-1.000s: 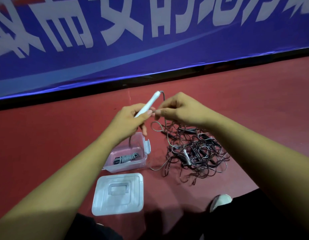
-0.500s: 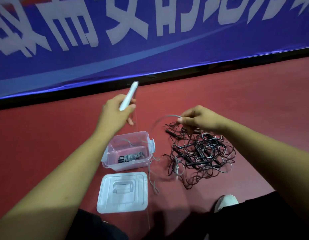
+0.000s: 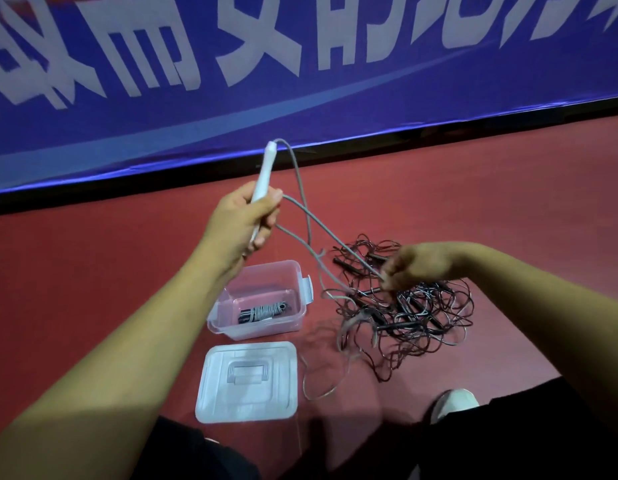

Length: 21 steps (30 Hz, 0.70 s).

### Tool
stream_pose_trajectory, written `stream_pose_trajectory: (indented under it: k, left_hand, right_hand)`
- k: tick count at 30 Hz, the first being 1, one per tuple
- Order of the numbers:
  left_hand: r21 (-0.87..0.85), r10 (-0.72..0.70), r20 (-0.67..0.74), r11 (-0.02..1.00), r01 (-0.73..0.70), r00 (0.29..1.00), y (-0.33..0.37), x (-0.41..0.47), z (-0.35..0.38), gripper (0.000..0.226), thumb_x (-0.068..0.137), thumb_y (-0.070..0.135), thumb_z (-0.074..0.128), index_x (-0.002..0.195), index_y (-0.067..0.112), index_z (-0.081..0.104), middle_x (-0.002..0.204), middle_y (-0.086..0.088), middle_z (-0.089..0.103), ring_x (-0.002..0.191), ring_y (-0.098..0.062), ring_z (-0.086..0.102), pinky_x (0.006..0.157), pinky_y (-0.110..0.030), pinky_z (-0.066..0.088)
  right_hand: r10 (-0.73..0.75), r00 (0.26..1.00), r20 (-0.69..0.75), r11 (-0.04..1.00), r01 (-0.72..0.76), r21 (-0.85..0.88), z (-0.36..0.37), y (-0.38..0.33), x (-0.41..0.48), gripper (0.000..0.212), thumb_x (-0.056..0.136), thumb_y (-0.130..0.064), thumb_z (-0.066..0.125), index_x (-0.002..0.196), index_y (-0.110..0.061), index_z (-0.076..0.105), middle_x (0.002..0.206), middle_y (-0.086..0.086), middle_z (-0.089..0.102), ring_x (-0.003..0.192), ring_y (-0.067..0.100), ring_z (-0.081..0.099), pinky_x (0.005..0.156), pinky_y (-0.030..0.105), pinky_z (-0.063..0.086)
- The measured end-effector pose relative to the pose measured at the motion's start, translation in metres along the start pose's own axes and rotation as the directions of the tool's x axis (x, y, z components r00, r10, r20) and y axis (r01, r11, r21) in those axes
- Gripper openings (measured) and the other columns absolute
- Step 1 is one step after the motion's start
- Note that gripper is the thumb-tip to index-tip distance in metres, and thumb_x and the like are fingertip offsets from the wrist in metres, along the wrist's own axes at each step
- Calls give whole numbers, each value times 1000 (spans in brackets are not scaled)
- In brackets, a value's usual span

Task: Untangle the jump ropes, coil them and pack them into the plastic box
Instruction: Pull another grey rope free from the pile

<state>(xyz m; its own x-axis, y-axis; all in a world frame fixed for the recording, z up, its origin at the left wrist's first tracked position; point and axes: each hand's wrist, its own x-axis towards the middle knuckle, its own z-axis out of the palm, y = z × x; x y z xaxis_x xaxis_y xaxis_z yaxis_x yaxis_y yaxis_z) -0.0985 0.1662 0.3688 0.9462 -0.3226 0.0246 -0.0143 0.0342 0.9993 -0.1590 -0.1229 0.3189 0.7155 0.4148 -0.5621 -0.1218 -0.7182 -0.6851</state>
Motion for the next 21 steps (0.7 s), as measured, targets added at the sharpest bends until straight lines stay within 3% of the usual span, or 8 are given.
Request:
stream_pose_trajectory:
  k: [3,5,7,10,13,15,18,21]
  left_hand:
    - [491,74,-126,871,-2,989,-8,1,-13,7,93,15,63,92,21,61,69,-6,67,35,-14,52,38,-18,35]
    - [635,124,-133,772,-11,983,-14,0,-9,16,92,14,64,103,25,64,72,-4,67,44,-14,64,47,-14,39]
    - [590,134,-93,806,-54,987,-16,-2,3,26,92,12,64,115,25,64,72,1,66,48,-10,65,49,-11,38]
    - [549,153,-18,827,-118,988,-12,-4,22,29,95,13,62,122,21,64,62,5,64,45,-3,57,48,-9,36]
    - [357,-51,230,934,-36,972,-13,-8,30,16,100,18,56,112,18,66,59,-8,61,38,-7,45,37,-15,29]
    - [308,-139,313,951,38,939,-16,-8,32,10,100,21,56,101,17,64,66,-12,58,43,-11,40,35,-15,24]
    - [207,-128,254,975,76,959,-16,-5,35,12,97,17,59,85,16,56,57,0,40,43,-10,28,34,-15,19]
    - [-12,-97,139,995,100,985,-12,-1,32,15,95,10,58,83,15,52,58,4,39,43,-8,28,33,-14,18]
  right_hand:
    - [-33,980,-197,989,60,132,-3,1,-1,18,98,-13,57,84,-9,67,81,15,69,73,12,61,74,28,48]
    - [-87,934,-348,972,156,177,-4,-20,-3,16,98,-14,58,88,-11,70,64,-2,64,57,4,54,62,17,43]
    - [-172,900,-400,969,228,97,-2,-43,-3,15,97,-19,61,89,-18,74,54,-11,52,50,4,43,53,17,36]
    - [-269,888,-374,949,310,52,6,-68,-4,17,96,-21,63,84,-18,74,54,-3,38,49,11,30,46,22,25]
    - [-306,865,-398,902,396,169,2,-81,-9,20,97,-14,60,93,1,72,52,-1,34,46,10,26,43,21,23]
    - [-313,852,-420,885,423,196,-4,-80,-12,20,97,-15,60,88,-1,71,55,3,35,48,13,26,44,23,22]
    - [-282,895,-344,919,355,170,-10,-60,-13,19,96,-17,61,81,-7,66,59,1,49,53,12,42,52,20,37]
    - [-189,971,-149,974,205,100,-8,-31,-7,15,97,-10,58,85,-6,65,76,3,61,67,6,53,66,12,41]
